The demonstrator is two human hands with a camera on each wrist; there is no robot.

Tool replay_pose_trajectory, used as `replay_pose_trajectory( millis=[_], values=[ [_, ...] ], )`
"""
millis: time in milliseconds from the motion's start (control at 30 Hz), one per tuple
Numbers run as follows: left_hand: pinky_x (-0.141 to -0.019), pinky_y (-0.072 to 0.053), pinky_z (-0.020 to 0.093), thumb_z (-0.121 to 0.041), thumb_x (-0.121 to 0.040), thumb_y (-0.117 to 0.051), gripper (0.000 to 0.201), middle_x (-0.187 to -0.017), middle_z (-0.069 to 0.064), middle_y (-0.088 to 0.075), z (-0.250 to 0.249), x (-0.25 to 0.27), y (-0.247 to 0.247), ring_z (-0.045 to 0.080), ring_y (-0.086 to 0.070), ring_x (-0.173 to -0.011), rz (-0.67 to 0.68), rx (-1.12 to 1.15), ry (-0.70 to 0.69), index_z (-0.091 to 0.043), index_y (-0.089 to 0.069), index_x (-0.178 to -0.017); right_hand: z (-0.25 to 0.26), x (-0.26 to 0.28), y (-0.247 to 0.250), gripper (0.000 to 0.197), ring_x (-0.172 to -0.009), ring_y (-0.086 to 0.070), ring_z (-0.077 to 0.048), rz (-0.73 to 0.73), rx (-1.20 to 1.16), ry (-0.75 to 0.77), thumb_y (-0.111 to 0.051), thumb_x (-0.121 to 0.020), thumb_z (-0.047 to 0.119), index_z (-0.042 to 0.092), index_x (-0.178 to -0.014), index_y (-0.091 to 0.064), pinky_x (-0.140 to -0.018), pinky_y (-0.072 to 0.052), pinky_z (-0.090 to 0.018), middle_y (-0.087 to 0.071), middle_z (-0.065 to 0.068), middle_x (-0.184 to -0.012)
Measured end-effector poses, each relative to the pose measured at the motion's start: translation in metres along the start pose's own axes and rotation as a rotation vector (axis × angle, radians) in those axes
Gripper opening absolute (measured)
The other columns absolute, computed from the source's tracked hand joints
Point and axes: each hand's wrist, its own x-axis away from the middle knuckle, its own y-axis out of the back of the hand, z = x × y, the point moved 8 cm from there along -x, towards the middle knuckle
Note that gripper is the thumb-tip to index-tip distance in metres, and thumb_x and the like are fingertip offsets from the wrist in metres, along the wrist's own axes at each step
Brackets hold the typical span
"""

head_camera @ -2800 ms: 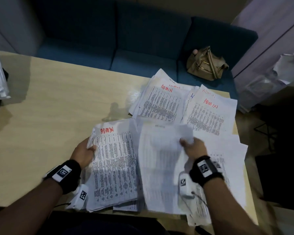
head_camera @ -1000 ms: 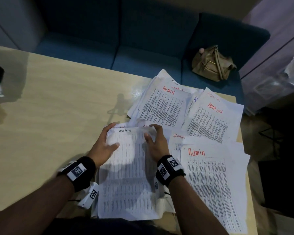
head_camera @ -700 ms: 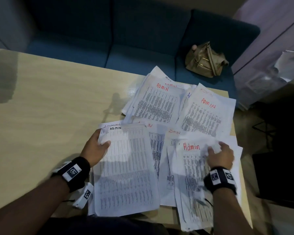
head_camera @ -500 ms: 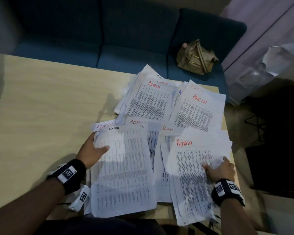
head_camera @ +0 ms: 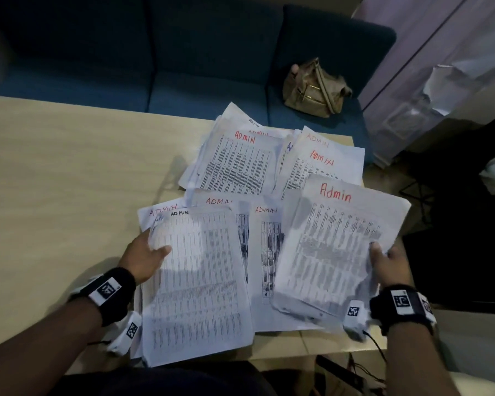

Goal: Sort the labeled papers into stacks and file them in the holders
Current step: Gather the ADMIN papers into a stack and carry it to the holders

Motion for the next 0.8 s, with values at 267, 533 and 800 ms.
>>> replay_pose_trajectory(
  millis=[267,533,800],
  values=[
    [-0.089,-0.045,0.033,-0.016,-0.091,-0.063,0.046,-0.127,0.007,-0.063,-0.002,0.001,0.0,0.022,-0.057,-0.101,0.005,0.008,0.011,-0.015,-0.049,-0.135,-0.019,0.004,-0.058,0.036,-0.083,-0.056,-0.028,0.145,0.061,-0.111,-0.062,-0.089,0.025,0.0,-0.114,-0.058,-0.065,-0.04,-0.029,-0.064,-0.02,-0.101],
    [-0.081,-0.046,0.029,-0.014,-0.091,-0.062,0.041,-0.119,0.006,-0.065,0.001,0.0,-0.002,0.021,-0.06,-0.096,-0.004,0.076,0.047,-0.013,-0.053,-0.132,0.102,0.012,-0.036,0.016,-0.057,-0.058,-0.012,0.123,-0.316,0.226,-0.064,-0.088,0.03,0.014,-0.091,-0.066,-0.061,-0.047,-0.029,-0.065,0.006,-0.064],
    [-0.067,-0.041,0.029,-0.02,-0.097,-0.053,0.029,-0.085,0.004,-0.064,0.002,-0.005,0.006,0.023,-0.057,-0.074,-0.095,0.19,0.084,-0.005,-0.059,-0.12,0.152,0.068,-0.101,0.019,-0.058,-0.059,-0.005,0.346,-0.668,0.246,-0.068,-0.084,0.027,0.011,-0.093,-0.063,-0.055,-0.048,-0.024,-0.066,0.008,-0.068]
  ],
)
